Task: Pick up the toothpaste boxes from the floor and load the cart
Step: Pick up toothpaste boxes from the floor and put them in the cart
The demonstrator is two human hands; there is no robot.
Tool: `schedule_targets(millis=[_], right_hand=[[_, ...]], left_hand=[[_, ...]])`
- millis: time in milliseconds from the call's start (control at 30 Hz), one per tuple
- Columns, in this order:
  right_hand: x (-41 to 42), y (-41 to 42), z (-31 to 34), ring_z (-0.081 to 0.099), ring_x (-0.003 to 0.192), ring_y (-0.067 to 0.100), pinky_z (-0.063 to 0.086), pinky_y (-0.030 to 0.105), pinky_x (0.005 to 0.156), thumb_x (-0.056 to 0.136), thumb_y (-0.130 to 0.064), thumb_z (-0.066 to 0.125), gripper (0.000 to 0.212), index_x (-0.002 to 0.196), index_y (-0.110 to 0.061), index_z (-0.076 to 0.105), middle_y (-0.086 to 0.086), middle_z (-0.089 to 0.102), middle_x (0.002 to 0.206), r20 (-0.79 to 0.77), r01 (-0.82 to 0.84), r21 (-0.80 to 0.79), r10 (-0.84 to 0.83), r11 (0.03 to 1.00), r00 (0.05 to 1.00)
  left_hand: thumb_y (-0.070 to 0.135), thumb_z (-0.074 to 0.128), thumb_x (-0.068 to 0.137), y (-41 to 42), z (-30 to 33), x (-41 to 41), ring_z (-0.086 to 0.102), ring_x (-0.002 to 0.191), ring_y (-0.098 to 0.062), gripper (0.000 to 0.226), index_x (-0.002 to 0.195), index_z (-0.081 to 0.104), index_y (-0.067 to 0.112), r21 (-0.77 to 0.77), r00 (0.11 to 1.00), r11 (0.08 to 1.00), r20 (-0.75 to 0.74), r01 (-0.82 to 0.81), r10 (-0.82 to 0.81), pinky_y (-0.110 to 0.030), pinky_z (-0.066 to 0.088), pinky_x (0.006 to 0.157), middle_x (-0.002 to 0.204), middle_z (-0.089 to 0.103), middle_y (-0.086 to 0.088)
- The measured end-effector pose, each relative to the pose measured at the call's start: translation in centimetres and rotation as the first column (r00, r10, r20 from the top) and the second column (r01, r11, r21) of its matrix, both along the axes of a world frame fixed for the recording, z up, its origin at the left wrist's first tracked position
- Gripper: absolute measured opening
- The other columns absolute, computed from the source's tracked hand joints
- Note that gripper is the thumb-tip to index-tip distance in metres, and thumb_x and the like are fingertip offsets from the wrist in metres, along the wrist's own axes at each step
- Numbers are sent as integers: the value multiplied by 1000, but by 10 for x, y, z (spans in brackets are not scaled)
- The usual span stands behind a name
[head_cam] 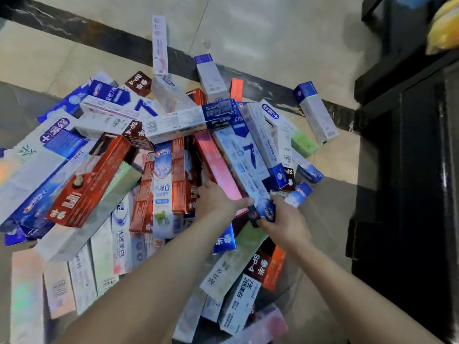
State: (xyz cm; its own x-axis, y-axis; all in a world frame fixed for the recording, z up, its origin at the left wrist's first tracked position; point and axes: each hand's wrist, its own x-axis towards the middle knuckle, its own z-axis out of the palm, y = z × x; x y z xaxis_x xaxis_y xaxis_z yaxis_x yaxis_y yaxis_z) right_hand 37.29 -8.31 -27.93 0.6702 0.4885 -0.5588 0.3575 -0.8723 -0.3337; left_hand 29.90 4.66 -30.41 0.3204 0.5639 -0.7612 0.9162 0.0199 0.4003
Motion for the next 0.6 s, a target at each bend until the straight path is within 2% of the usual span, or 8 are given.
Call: schedule_targets(millis=[100, 200, 267, 367, 433, 500, 600], right_hand=[[4, -4, 7, 58, 102, 28, 33, 28, 68, 80, -23, 64, 44, 121, -23, 47, 2, 63, 109, 28, 2, -50, -1, 999, 1000], [4, -10, 18, 57, 104, 29, 34, 29, 69, 80, -27, 63, 50, 126, -24, 45, 3, 62, 112, 23, -3, -104, 6, 995, 1000], [0, -13, 33, 57, 101, 27, 38, 29, 70, 81, -29, 63, 46, 123, -22, 47, 4, 62, 111, -11, 9, -140, -10, 990, 1000], [-13, -18, 70, 60, 97, 27, 47, 34, 75, 80, -32, 67, 39, 113, -19, 51, 5, 64, 107, -68, 96, -169, -109, 981, 992], [-26, -21, 107, 61, 97, 27, 48, 34, 79, 80, -32, 69, 40, 112, -16, 52, 5, 65, 107, -109, 143, -162, -162, 976, 981], [-38, -25, 154, 60, 96, 26, 42, 29, 72, 81, -28, 70, 40, 113, -13, 52, 6, 64, 108, -144, 165, -152, -187, 974, 972], [-53, -29, 236, 60, 91, 21, 40, 28, 69, 80, -24, 72, 38, 109, -13, 50, 5, 63, 107, -193, 189, -118, -209, 975, 959]], left_hand=[[53, 81, 63, -2, -5, 1, 53, 118, -36, 108, 140, 26, 1, -16, 997, 997, -27, -71, 70, -40, 49, 88, 136, 45, -18], [38, 80, 70, -3, 5, -7, 62, 100, -30, 70, 124, 49, 6, 0, 991, 991, 2, -135, 135, -35, 52, 79, 119, 59, -12], [31, 77, 76, -2, 22, -21, 65, 92, -29, 46, 110, 59, 6, -29, 988, 987, 2, -157, 157, -31, 52, 75, 103, 65, -9], [27, 75, 79, -3, 68, -49, 65, 81, -23, 26, 87, 58, 9, -85, 991, 987, -42, -134, 131, -30, 53, 72, 83, 61, -2], [23, 74, 81, -6, 113, -71, 59, 75, -18, 29, 73, 47, 18, -116, 992, 986, -42, -123, 119, -25, 48, 62, 77, 57, 2], [20, 72, 82, -11, 161, -94, 56, 72, -14, 29, 75, 45, 21, -148, 994, 983, -16, -111, 110, -20, 44, 56, 79, 57, 2], [24, 72, 81, -15, 249, -129, 55, 77, -12, 24, 98, 56, 17, -148, 996, 985, 4, -91, 93, -19, 43, 64, 89, 61, 3]])
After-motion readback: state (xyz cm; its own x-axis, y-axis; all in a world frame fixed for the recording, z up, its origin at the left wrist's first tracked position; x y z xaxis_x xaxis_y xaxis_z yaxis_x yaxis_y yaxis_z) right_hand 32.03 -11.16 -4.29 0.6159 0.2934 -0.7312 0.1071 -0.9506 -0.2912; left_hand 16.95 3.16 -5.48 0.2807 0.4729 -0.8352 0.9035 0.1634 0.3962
